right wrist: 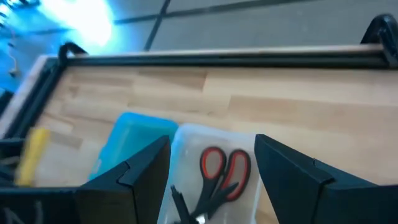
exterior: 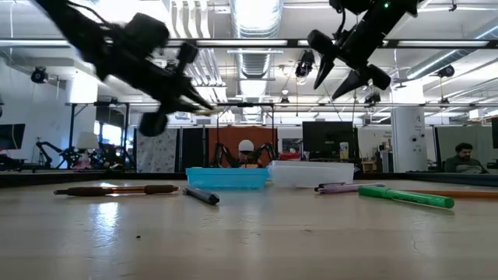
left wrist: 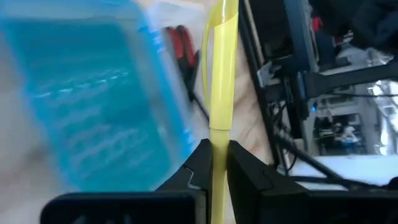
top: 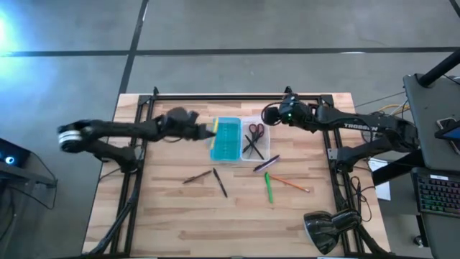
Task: Pick & place school supplies into a supply box
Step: Put the yellow pen into the supply box, then put the brown pen into the supply box
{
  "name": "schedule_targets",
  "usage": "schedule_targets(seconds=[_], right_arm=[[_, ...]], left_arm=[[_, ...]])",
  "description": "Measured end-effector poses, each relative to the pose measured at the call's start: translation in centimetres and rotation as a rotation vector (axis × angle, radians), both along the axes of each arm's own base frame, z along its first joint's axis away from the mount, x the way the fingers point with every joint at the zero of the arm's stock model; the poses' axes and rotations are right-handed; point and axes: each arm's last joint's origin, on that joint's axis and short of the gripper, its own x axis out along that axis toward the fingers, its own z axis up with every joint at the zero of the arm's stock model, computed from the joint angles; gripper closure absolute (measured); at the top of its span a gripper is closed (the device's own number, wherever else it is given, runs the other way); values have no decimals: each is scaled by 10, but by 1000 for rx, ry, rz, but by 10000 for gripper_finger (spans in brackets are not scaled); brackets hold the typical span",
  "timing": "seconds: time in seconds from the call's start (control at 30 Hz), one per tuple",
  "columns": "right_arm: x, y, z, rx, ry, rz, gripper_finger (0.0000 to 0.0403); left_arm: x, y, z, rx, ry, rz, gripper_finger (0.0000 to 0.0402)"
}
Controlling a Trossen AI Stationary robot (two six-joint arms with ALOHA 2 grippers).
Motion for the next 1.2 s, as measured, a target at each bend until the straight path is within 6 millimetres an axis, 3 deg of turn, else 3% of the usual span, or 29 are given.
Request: schedule_targets(seconds=[0.3, 0.47, 0.57, 0.73, 1.0, 1.1, 1.2], right_arm=[[-6, -1, 6, -19, -17, -22, 179], [-12, 1, 7, 3, -15, -59, 179], [-16, 2, 8, -5, 1, -76, 179], [-19, 2, 8, -19, 29, -84, 179], [-18, 1, 7, -27, 41, -79, 179], [-18, 1, 7, -38, 56, -64, 179], [-18, 1, 7, -58, 87, -33, 179]], left_arm=[[115, 35, -2, 12, 17, -140, 388], [146, 47, -23, -24, 143, -145, 385], [155, 48, -31, -57, 149, -137, 382], [164, 46, -24, -22, 119, -138, 362], [163, 45, -19, 37, 124, -114, 298], [161, 41, -17, 38, 111, -249, 287], [149, 30, 0, 114, 142, -411, 286]])
